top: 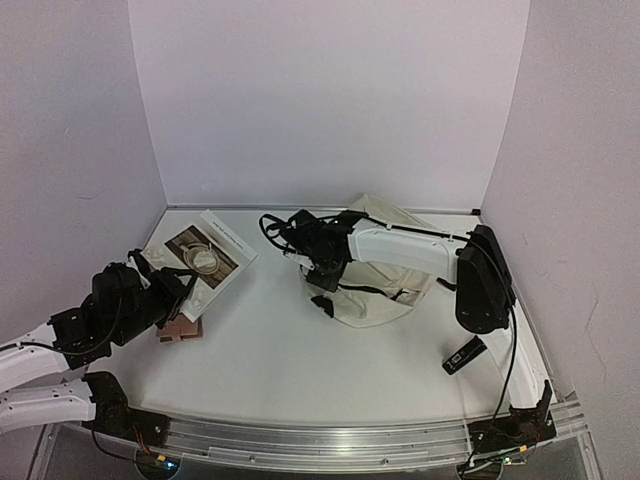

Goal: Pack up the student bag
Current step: Place the book in the student bag.

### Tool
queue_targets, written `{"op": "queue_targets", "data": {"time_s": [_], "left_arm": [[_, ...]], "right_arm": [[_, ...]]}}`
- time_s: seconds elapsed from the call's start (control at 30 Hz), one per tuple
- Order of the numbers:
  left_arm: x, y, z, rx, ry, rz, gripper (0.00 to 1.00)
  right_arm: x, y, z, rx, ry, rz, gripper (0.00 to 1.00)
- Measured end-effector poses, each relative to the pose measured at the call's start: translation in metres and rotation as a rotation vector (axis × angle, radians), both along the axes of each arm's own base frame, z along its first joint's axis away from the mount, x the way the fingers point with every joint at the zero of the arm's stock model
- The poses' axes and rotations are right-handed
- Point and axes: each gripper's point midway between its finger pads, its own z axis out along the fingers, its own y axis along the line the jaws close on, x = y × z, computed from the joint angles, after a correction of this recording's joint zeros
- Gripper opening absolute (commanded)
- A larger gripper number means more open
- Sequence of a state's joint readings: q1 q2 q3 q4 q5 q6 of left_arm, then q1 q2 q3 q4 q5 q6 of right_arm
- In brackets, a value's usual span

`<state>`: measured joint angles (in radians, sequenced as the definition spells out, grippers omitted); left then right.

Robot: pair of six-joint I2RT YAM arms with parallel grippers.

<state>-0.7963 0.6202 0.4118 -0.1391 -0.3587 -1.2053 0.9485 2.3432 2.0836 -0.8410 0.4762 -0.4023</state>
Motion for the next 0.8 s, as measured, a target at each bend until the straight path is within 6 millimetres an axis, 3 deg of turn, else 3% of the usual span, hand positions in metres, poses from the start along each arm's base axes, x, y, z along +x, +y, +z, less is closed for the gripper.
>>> {"op": "queue_targets", "data": {"time_s": [0.2, 0.3, 0.33, 0.57, 0.8], "left_arm": [[0.0, 0.001, 0.002, -0.006, -0.007, 0.004, 0.0], [0.0, 0.001, 0.001, -0.004, -0.005, 0.003, 0.0], [0.0, 0.001, 0.001, -0.004, -0.004, 0.002, 0.0], [-0.001, -0.014, -0.02, -0.007, 0.017, -0.063, 0.0], [0.0, -0.058, -0.027, -0.052, 0.018, -0.241, 0.0]], "right_arm": [[0.012, -0.001, 0.021, 0.012, -0.043, -0.01, 0.31], [0.02, 0.001, 0.035, 0.038, -0.071, -0.017, 0.05], [0.022, 0.001, 0.038, 0.044, -0.076, -0.019, 0.0], [0.027, -0.006, 0.057, 0.17, -0.02, -0.048, 0.0], [0.031, -0.01, 0.123, 0.372, -0.025, -0.058, 0.0]]}}
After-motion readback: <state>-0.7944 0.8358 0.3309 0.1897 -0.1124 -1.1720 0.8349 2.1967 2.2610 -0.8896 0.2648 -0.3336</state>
